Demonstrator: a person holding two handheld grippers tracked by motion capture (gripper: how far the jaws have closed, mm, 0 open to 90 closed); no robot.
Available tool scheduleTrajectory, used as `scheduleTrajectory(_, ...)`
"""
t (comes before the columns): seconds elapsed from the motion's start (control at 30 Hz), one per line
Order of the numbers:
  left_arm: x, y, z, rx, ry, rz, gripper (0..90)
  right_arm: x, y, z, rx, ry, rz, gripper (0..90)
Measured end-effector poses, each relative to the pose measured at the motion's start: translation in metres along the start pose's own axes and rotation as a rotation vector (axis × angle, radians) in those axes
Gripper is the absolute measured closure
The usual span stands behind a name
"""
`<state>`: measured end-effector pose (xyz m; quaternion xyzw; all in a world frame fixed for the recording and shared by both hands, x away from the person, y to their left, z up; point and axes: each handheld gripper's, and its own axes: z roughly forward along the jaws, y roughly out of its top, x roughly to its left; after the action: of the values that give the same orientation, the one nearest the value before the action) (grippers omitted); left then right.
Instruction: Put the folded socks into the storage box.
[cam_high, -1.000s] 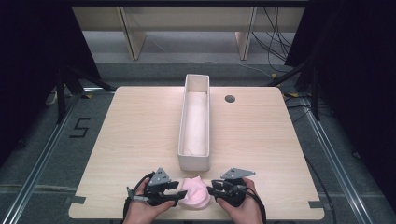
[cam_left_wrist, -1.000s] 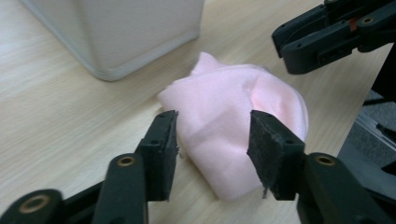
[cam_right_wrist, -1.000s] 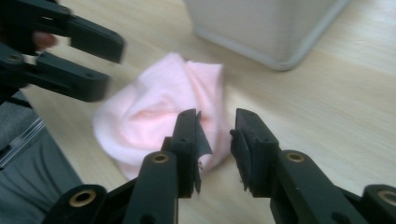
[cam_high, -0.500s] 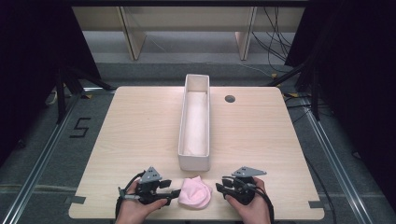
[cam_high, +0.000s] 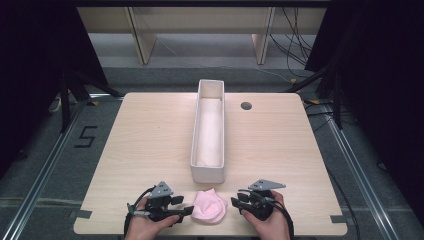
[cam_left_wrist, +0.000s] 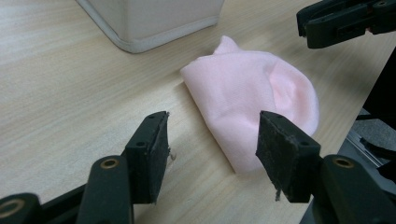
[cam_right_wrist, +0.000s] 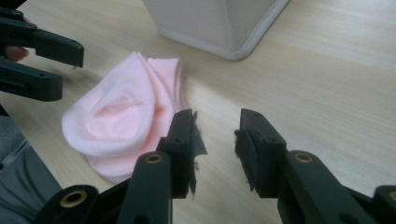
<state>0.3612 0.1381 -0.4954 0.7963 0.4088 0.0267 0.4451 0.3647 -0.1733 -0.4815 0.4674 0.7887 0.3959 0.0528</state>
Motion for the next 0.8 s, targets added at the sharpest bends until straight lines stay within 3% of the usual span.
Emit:
scheduleTrajectory(0.13, -0.001, 0.001, 0.003, 0.009, -0.005, -0.012, 43.2, 0.001, -0.001, 0.003, 0.039, 0.037, 0.026, 69.9)
scheduleTrajectory(0.23, -0.002, 0.004, 0.004, 0.002, -0.015, -0.023, 43.7, 0.001, -0.002, 0.002, 0.046, 0.048, 0.017, 72.6)
scheduleTrajectory(0.27, -0.002, 0.005, 0.005, 0.004, -0.011, -0.021, 43.8, 0.001, -0.001, 0.002, 0.048, 0.042, -0.006, 73.2)
scheduleTrajectory(0.3, -0.002, 0.006, 0.005, 0.013, -0.013, -0.025, 43.9, 0.001, -0.001, 0.003, 0.038, 0.065, -0.004, 73.3)
scheduleTrajectory(0.33, -0.002, 0.006, 0.007, 0.005, -0.015, -0.029, 44.0, 0.004, -0.001, 0.003, 0.043, 0.066, 0.028, 73.3)
scheduleTrajectory(0.4, -0.002, 0.007, 0.01, 0.016, -0.018, -0.044, 44.0, 0.007, 0.0, 0.003, 0.051, 0.061, 0.014, 72.7)
scheduleTrajectory(0.47, -0.003, 0.006, 0.013, 0.035, -0.005, -0.062, 43.7, 0.014, 0.0, 0.004, 0.053, 0.069, 0.039, 71.6)
scheduleTrajectory(0.6, -0.005, 0.006, 0.02, 0.044, -0.01, -0.055, 43.2, 0.017, 0.002, 0.009, 0.066, 0.065, 0.028, 68.8)
scheduleTrajectory(0.63, -0.006, 0.007, 0.021, 0.044, -0.026, -0.053, 43.2, 0.019, 0.003, 0.012, 0.07, 0.088, 0.036, 68.5)
scheduleTrajectory(0.67, -0.008, 0.007, 0.023, 0.042, -0.023, -0.058, 43.1, 0.023, 0.003, 0.012, 0.098, 0.062, 0.069, 68.2)
scheduleTrajectory(0.7, -0.008, 0.008, 0.025, 0.043, -0.024, -0.054, 43.1, 0.02, 0.003, 0.015, 0.089, 0.07, 0.027, 68.0)
scheduleTrajectory(0.73, -0.009, 0.009, 0.026, 0.052, -0.017, -0.042, 43.1, 0.023, 0.003, 0.017, 0.101, 0.071, 0.061, 67.7)
scheduleTrajectory(0.77, -0.01, 0.01, 0.027, 0.053, -0.024, -0.047, 43.2, 0.021, 0.004, 0.019, 0.107, 0.061, 0.034, 67.6)
scheduleTrajectory(0.8, -0.011, 0.01, 0.03, 0.06, -0.018, -0.039, 43.4, 0.022, 0.004, 0.02, 0.123, 0.055, 0.049, 67.6)
